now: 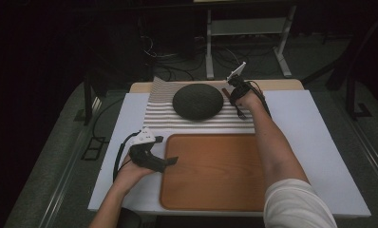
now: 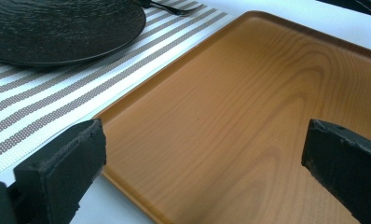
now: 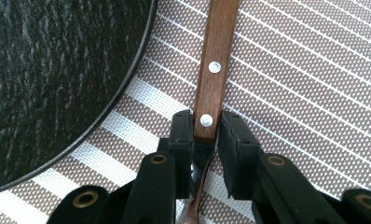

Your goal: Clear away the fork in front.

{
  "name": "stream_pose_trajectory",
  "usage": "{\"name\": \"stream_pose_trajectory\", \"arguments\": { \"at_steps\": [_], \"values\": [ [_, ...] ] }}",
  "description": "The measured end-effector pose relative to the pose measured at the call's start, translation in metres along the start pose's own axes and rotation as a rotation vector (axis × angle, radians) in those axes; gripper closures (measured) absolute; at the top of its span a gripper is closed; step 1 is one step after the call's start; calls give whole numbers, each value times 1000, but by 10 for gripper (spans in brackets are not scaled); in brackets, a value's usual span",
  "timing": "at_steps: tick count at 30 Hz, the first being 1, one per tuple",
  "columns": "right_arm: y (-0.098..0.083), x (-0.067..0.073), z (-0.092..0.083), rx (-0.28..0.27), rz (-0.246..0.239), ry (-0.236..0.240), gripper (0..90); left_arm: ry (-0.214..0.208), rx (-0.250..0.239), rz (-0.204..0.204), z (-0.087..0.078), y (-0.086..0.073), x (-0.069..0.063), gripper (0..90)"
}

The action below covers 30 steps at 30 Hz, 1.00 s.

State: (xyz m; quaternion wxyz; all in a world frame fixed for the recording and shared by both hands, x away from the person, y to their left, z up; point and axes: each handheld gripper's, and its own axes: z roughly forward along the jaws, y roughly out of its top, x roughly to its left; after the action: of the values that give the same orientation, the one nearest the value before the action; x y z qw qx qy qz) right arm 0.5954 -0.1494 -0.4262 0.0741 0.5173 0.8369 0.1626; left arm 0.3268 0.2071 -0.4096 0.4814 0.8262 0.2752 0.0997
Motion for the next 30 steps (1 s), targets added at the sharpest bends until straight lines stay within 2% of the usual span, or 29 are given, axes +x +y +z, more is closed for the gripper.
{"name": "stream_pose_trajectory", "arguments": {
  "at_steps": [6,17,21,27,30],
  "values": [
    [0,3,0,6,-14,-27,771,0,0,1,0,0,1,0],
    [-2,0,-3,16,-13,-14,772,-5,-2,-3,0,0,1,0],
    [-5,-6,-15,-8,5,11,772,-4,-8,-3,-1,0,2,0],
    [-7,-7,-29,-31,-7,38,772,-6,-2,-1,0,0,1,0],
    [-13,-5,-44,-71,-6,60,771,-5,-4,-4,0,0,1,0]
  ]
}}
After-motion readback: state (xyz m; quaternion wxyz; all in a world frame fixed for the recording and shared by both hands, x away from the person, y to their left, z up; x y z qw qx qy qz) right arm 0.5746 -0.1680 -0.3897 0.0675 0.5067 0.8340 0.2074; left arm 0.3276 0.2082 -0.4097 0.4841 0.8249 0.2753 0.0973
